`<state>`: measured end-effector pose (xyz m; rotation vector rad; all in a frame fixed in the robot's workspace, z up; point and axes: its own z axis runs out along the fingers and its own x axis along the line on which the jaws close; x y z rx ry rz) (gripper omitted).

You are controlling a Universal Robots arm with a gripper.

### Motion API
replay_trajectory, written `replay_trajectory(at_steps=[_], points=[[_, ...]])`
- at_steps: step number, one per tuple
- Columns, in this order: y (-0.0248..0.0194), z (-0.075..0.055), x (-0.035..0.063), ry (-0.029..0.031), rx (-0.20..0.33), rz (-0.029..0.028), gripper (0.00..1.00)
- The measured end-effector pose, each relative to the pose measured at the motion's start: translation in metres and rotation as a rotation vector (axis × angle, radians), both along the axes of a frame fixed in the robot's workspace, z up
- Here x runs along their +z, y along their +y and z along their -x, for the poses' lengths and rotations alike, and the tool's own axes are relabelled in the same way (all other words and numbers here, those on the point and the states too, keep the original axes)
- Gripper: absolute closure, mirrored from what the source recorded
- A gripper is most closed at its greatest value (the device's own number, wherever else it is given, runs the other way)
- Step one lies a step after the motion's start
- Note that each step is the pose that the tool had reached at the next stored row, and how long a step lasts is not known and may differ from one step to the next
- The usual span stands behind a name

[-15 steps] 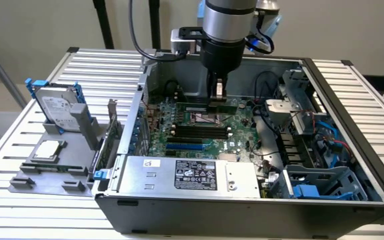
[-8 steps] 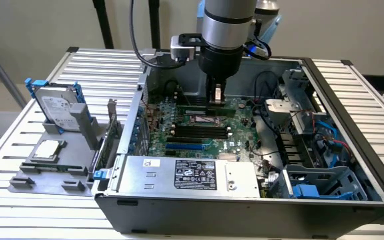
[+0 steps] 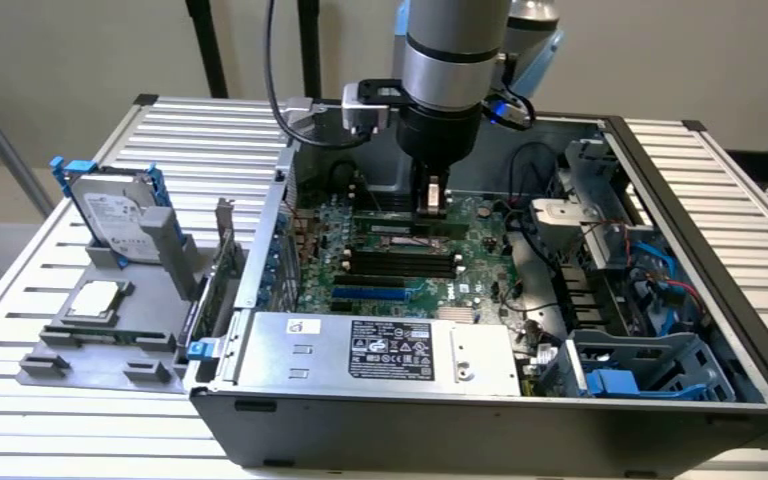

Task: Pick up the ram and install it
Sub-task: 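Insert the ram into the slot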

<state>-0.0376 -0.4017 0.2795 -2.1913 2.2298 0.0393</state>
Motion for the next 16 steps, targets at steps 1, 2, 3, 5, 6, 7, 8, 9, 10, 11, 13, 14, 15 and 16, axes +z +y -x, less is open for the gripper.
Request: replay_trajectory(at_steps=[1,2,3,5,6,7,8,9,10,11,13,14,15,16], points=[[0.0007,0.000,-0.0019,-0.0001,0.000,-0.0001,0.86],[0.0012,0.000,-0.0036,0.0000,0.000,0.0001,0.86],[0.0016,0.000,-0.0055,0.0000,0.000,0.0002,0.86],[0.0020,0.000,-0.0091,0.0000,0.000,0.0001,0.86],[0.0019,0.000,-0.0109,0.0000,0.000,0.0001,0.86],[0.0019,0.000,-0.0126,0.0000,0.000,0.0001,0.86],[0.0019,0.000,-0.0146,0.0000,0.001,0.0001,0.86],[0.0019,0.000,-0.0163,0.0001,0.002,0.0002,0.86],[0.0020,0.000,-0.0182,0.0001,0.003,0.0002,0.86],[0.0020,0.000,-0.0200,0.0000,0.006,0.0000,0.86],[0.0019,0.000,-0.0236,0.0001,0.012,0.0002,0.86],[0.0019,0.000,-0.0254,0.0000,0.015,0.0002,0.86],[0.0019,0.000,-0.0272,0.0000,0.019,0.0001,0.86],[0.0018,0.000,-0.0291,0.0000,0.022,0.0000,0.86]])
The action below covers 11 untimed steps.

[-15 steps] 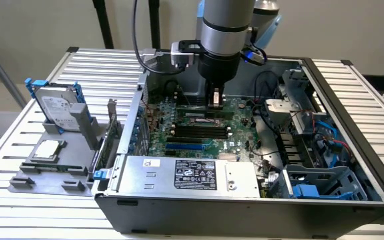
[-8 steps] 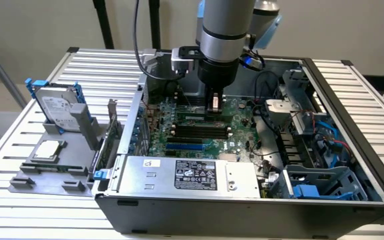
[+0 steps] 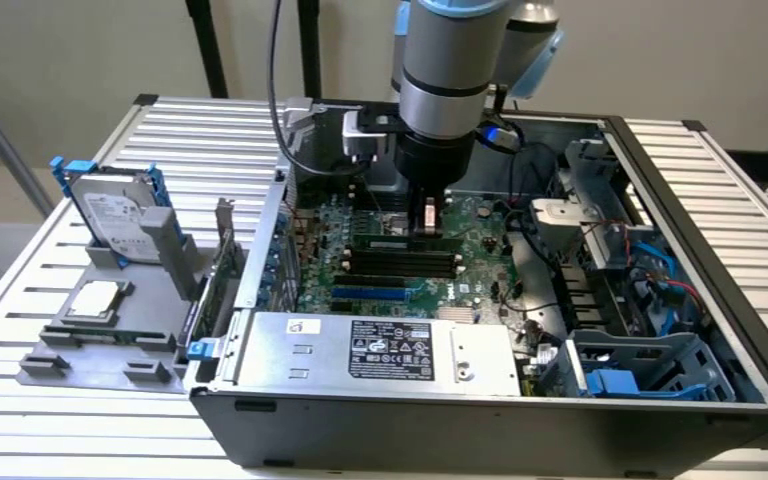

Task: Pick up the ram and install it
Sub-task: 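Insert the ram into the slot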

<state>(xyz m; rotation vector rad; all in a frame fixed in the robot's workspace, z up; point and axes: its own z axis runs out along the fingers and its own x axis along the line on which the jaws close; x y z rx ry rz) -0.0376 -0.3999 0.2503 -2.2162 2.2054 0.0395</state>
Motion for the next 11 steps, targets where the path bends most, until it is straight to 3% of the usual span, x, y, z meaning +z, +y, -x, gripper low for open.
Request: replay_trajectory(at_steps=[5,11], points=[[-0.0009,0.0001,-0.0081,0.0002,0.013,0.0005,0.86],[-0.0009,0.0000,-0.0113,0.0046,0.013,0.0043,0.86]])
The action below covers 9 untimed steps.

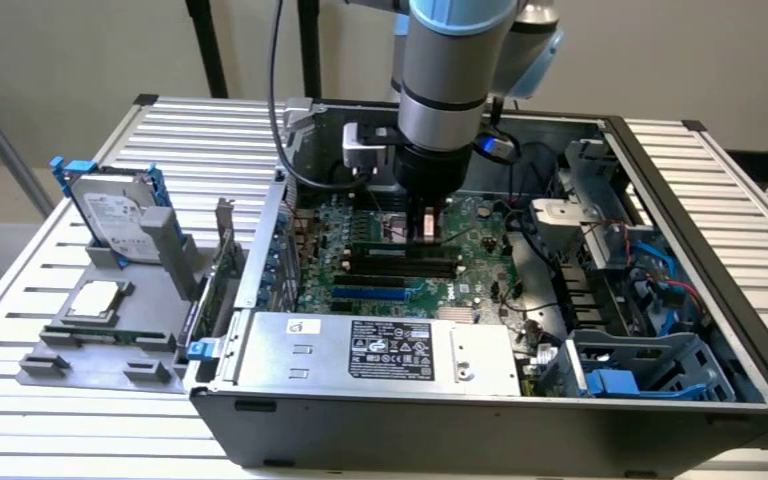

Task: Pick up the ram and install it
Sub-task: 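Insert the ram into the slot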

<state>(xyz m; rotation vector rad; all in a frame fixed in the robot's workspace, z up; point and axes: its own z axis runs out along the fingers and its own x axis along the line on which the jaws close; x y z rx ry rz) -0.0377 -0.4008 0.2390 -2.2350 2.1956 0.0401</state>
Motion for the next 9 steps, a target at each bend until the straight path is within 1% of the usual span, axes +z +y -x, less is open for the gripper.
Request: replay_trajectory(at_steps=[2,5,7,9], points=[[0.0000,-0.0001,-0.0018,0.0005,0.000,0.0028,0.86],[0.0000,0.0001,-0.0035,0.0037,0.000,0.0066,0.86],[0.0000,0.0001,-0.0040,0.0064,0.000,0.0080,0.86],[-0.0001,0.0000,-0.0041,0.0074,0.000,0.0095,0.86]])
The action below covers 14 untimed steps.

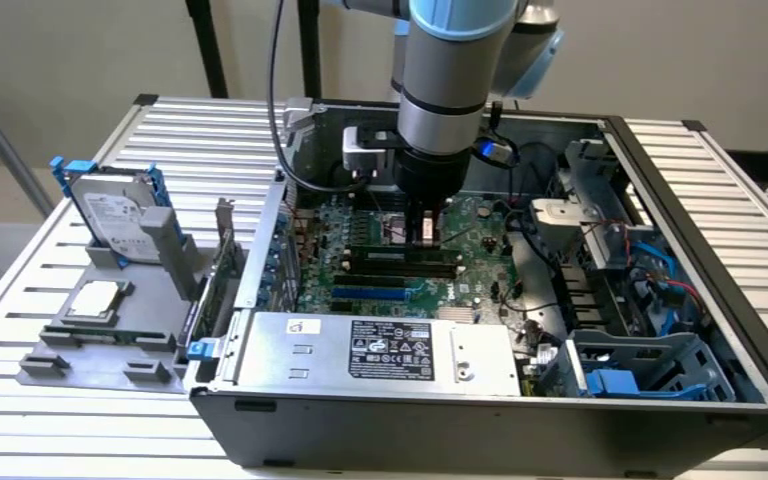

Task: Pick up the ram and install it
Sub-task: 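Insert the ram into the slot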

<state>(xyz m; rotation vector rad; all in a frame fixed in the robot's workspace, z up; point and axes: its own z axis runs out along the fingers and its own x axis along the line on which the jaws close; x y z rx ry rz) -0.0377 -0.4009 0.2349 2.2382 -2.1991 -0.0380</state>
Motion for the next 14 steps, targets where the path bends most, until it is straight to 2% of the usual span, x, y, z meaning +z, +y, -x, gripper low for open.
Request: replay_trajectory(at_steps=[4,10,14], points=[[0.0001,-0.0001,-0.0010,-0.0003,0.000,0.0017,0.86],[0.0001,0.0000,-0.0039,0.0000,0.000,0.0135,0.86],[0.0002,-0.0002,-0.0049,-0.0002,0.000,0.0140,0.86]])
